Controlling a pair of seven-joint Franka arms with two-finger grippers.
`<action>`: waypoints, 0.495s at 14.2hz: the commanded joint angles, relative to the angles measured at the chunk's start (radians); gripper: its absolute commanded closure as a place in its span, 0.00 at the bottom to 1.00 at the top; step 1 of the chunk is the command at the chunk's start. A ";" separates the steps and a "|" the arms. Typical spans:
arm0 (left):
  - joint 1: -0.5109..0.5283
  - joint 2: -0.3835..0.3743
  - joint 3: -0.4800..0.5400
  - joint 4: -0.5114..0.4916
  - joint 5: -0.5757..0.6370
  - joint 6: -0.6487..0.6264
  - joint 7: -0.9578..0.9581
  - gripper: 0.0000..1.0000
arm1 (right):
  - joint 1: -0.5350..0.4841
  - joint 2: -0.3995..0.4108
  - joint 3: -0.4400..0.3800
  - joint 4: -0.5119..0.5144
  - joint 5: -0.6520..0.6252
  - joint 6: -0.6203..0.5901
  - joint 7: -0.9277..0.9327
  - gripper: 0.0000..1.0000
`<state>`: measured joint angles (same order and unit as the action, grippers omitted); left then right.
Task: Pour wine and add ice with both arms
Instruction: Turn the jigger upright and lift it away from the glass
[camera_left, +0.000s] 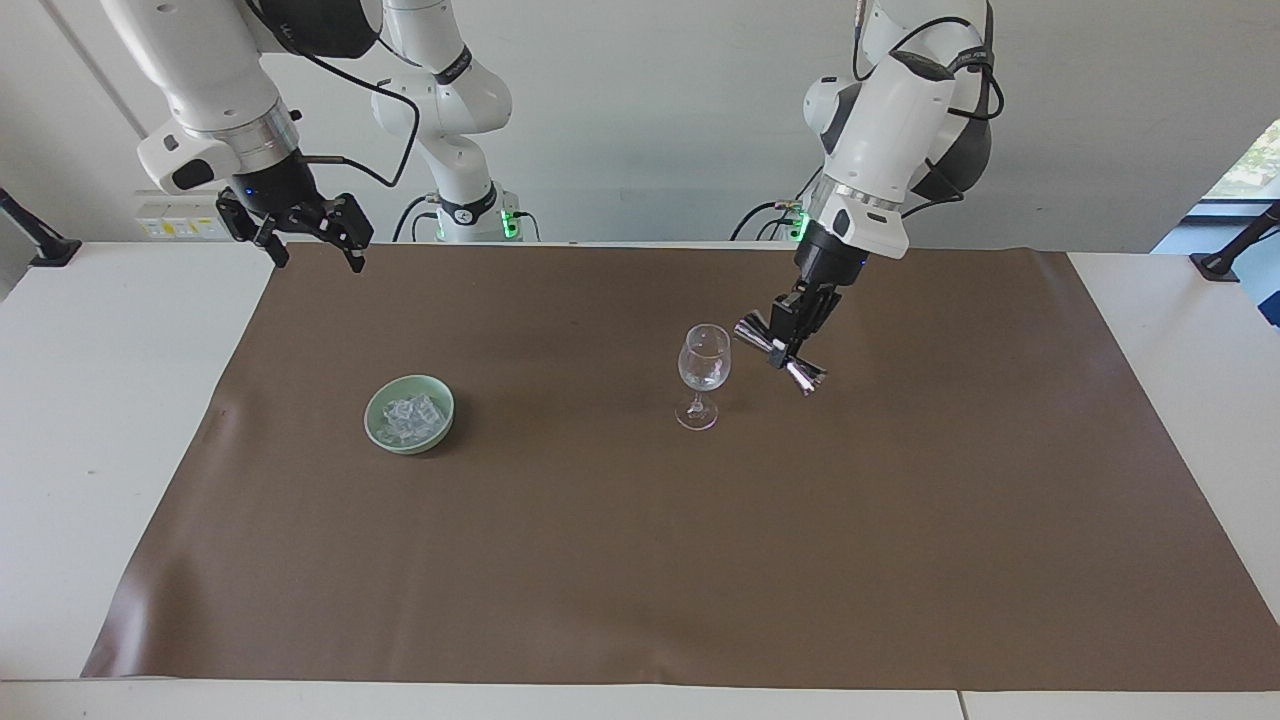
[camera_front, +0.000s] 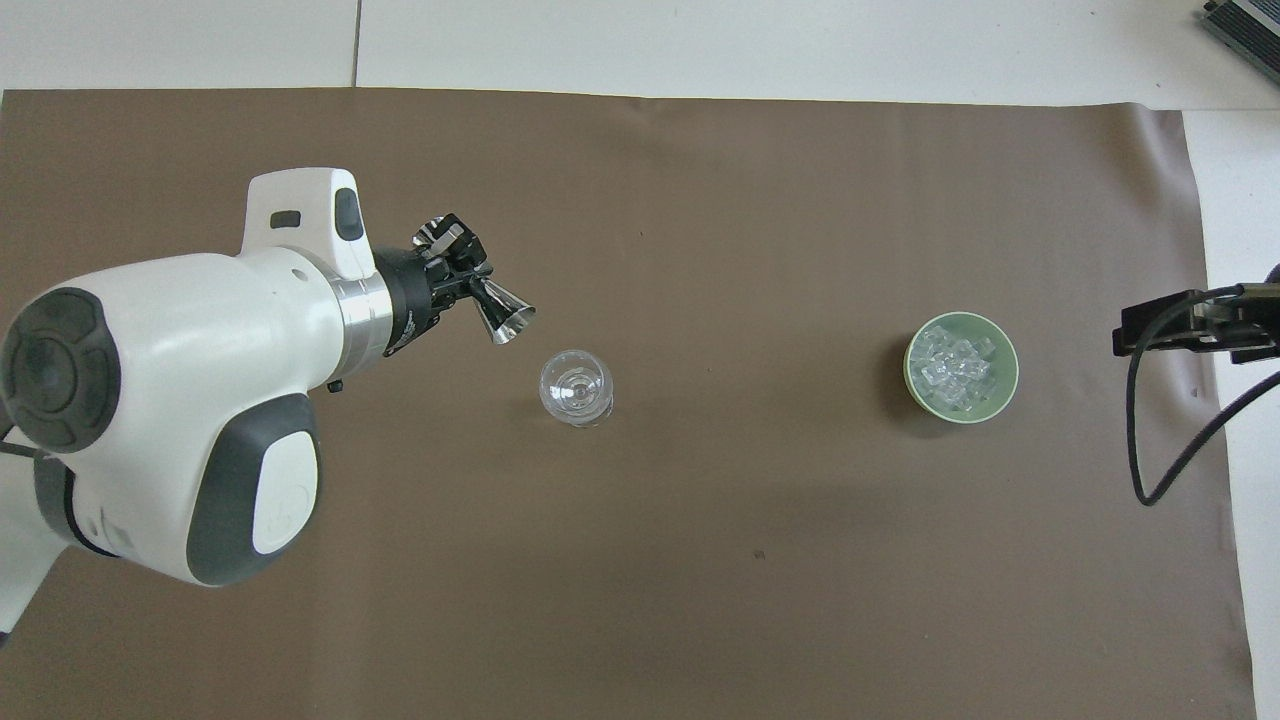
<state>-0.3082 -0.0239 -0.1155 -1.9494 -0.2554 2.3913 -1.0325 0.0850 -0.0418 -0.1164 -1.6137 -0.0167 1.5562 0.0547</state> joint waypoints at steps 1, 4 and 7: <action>0.061 0.033 -0.006 0.059 -0.114 -0.076 0.003 1.00 | -0.013 -0.017 0.003 -0.018 0.026 0.012 -0.016 0.00; 0.133 0.036 -0.006 0.066 -0.252 -0.142 0.005 1.00 | -0.013 -0.017 0.003 -0.018 0.026 0.012 -0.016 0.00; 0.219 0.056 -0.006 0.078 -0.373 -0.216 0.003 1.00 | -0.013 -0.017 0.003 -0.018 0.026 0.012 -0.016 0.00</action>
<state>-0.1498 0.0087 -0.1130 -1.9112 -0.5560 2.2464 -1.0305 0.0850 -0.0418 -0.1164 -1.6137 -0.0167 1.5562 0.0547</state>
